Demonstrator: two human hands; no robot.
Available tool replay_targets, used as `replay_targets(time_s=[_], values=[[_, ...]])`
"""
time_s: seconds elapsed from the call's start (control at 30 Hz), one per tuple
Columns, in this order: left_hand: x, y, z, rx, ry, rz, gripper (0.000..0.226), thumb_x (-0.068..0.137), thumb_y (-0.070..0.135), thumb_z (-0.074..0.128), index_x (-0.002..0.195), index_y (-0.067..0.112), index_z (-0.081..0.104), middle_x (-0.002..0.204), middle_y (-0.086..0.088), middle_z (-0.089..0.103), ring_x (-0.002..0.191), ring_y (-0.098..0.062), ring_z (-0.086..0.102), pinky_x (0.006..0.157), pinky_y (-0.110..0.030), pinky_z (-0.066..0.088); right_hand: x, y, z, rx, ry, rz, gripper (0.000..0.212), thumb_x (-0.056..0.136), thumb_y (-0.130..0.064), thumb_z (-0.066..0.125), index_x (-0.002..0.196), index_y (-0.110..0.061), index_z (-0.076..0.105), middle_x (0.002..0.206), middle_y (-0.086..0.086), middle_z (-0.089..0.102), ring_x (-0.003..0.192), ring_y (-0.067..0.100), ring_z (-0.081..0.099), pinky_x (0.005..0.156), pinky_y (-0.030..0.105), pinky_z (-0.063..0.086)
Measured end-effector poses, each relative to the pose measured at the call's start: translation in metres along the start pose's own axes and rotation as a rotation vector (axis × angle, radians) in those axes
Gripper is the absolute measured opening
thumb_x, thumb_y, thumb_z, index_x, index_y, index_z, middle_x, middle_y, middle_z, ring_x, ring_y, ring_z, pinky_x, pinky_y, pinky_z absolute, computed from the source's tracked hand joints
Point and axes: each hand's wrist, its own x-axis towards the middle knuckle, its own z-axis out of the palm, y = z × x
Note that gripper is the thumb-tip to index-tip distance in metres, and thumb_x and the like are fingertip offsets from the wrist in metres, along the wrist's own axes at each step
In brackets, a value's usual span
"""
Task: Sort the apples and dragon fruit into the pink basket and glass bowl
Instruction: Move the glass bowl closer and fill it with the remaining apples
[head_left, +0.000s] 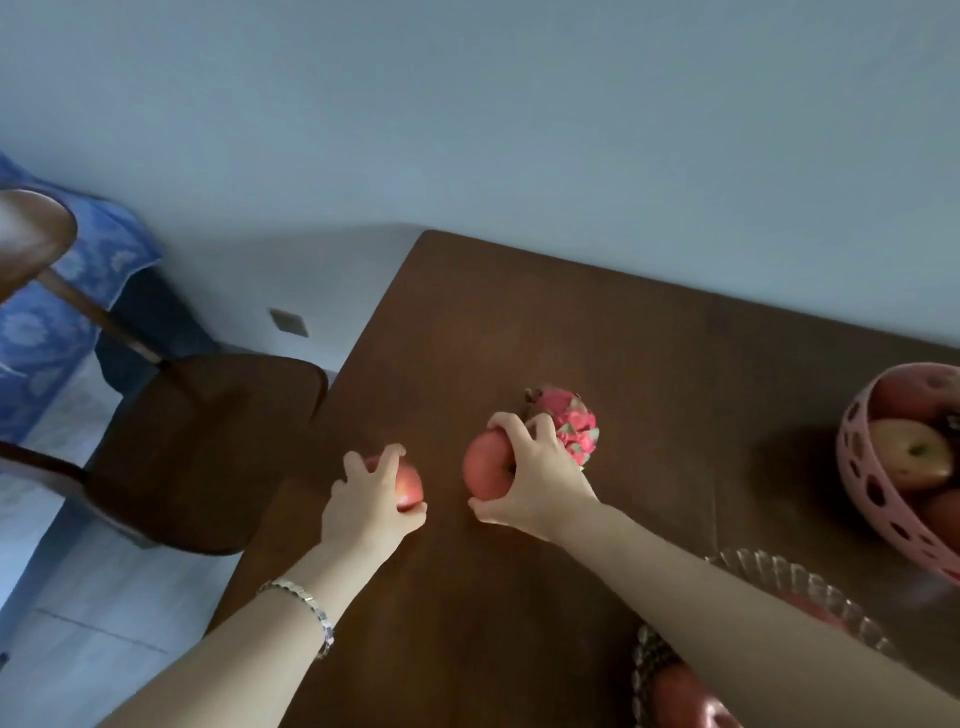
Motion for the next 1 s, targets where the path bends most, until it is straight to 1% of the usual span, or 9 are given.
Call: replay_targets(time_s=[0.13, 0.23, 0.3, 0.5, 0.6, 0.73, 0.87, 0.93, 1.0], values=[[-0.026, 0.023, -0.007, -0.064, 0.0, -0.037, 0.071, 0.071, 0.049, 0.072, 0.13, 0.031, 0.037, 0.123, -0.008, 0.038, 0.103, -0.029, 0.057, 0.078, -0.034, 0.055, -0.069, 0.024, -0.019, 0.11, 0.018, 0.014, 0.076, 0.061, -0.044, 0.078, 0.121, -0.042, 0.032, 0.115, -0.009, 0.031, 0.096, 0.014, 0.052, 0.079, 0.026, 0.053], [-0.068, 0.064, -0.007, -0.158, -0.008, 0.102, 0.078, 0.067, 0.052, 0.074, 0.132, 0.033, 0.035, 0.127, -0.004, 0.038, 0.105, -0.027, 0.058, 0.08, -0.036, 0.055, -0.122, 0.052, -0.038, 0.112, 0.045, 0.026, 0.081, 0.061, -0.044, 0.079, 0.126, -0.039, 0.031, 0.117, -0.014, 0.033, 0.098, 0.009, 0.051, 0.084, 0.025, 0.051], [-0.101, 0.093, -0.006, -0.237, -0.013, 0.202, 0.084, 0.066, 0.052, 0.074, 0.135, 0.031, 0.03, 0.13, 0.0, 0.039, 0.107, -0.026, 0.059, 0.081, -0.036, 0.054, -0.157, 0.074, -0.054, 0.101, 0.093, 0.047, 0.085, 0.06, -0.041, 0.081, 0.128, -0.034, 0.031, 0.116, -0.015, 0.034, 0.1, 0.008, 0.048, 0.083, 0.02, 0.046], [-0.186, 0.155, 0.01, -0.305, -0.043, 0.44, 0.085, 0.067, 0.048, 0.075, 0.135, 0.027, 0.029, 0.136, 0.007, 0.039, 0.117, -0.017, 0.052, 0.088, -0.031, 0.047, -0.238, 0.142, -0.085, 0.167, 0.334, 0.142, 0.08, 0.057, -0.031, 0.085, 0.125, -0.028, 0.043, 0.112, -0.01, 0.044, 0.098, 0.008, 0.047, 0.084, 0.018, 0.037], [-0.214, 0.17, 0.022, -0.268, -0.081, 0.485, 0.082, 0.066, 0.049, 0.075, 0.131, 0.029, 0.029, 0.131, 0.008, 0.042, 0.113, -0.016, 0.052, 0.085, -0.03, 0.047, -0.25, 0.163, -0.08, 0.171, 0.311, 0.127, 0.083, 0.057, -0.03, 0.085, 0.128, -0.029, 0.044, 0.114, -0.01, 0.045, 0.102, 0.007, 0.047, 0.088, 0.019, 0.038], [-0.24, 0.18, 0.034, -0.155, -0.099, 0.519, 0.079, 0.065, 0.053, 0.072, 0.127, 0.029, 0.029, 0.126, 0.01, 0.045, 0.106, -0.014, 0.055, 0.08, -0.028, 0.05, -0.245, 0.169, -0.062, 0.178, 0.246, 0.0, 0.082, 0.058, -0.032, 0.084, 0.13, -0.028, 0.045, 0.12, -0.01, 0.047, 0.107, 0.006, 0.047, 0.095, 0.024, 0.043], [-0.254, 0.185, 0.041, -0.084, -0.093, 0.527, 0.075, 0.065, 0.056, 0.071, 0.123, 0.03, 0.031, 0.122, 0.012, 0.046, 0.103, -0.012, 0.056, 0.078, -0.026, 0.05, -0.242, 0.178, -0.055, 0.161, 0.222, -0.105, 0.081, 0.063, -0.032, 0.081, 0.134, -0.028, 0.043, 0.131, -0.006, 0.043, 0.117, 0.015, 0.048, 0.098, 0.034, 0.046], [-0.26, 0.19, 0.045, -0.074, -0.124, 0.515, 0.072, 0.064, 0.054, 0.07, 0.121, 0.03, 0.032, 0.12, 0.013, 0.046, 0.101, -0.013, 0.056, 0.078, -0.028, 0.051, -0.243, 0.19, -0.055, 0.087, 0.147, -0.101, 0.086, 0.065, -0.034, 0.08, 0.138, -0.032, 0.035, 0.136, -0.004, 0.035, 0.118, 0.019, 0.049, 0.096, 0.034, 0.047], [-0.263, 0.194, 0.05, -0.08, -0.165, 0.497, 0.068, 0.065, 0.05, 0.07, 0.12, 0.03, 0.034, 0.12, 0.011, 0.045, 0.1, -0.014, 0.055, 0.078, -0.03, 0.05, -0.241, 0.196, -0.059, 0.084, 0.09, -0.015, 0.09, 0.066, -0.038, 0.08, 0.14, -0.037, 0.028, 0.135, -0.002, 0.029, 0.115, 0.022, 0.051, 0.096, 0.032, 0.047]])
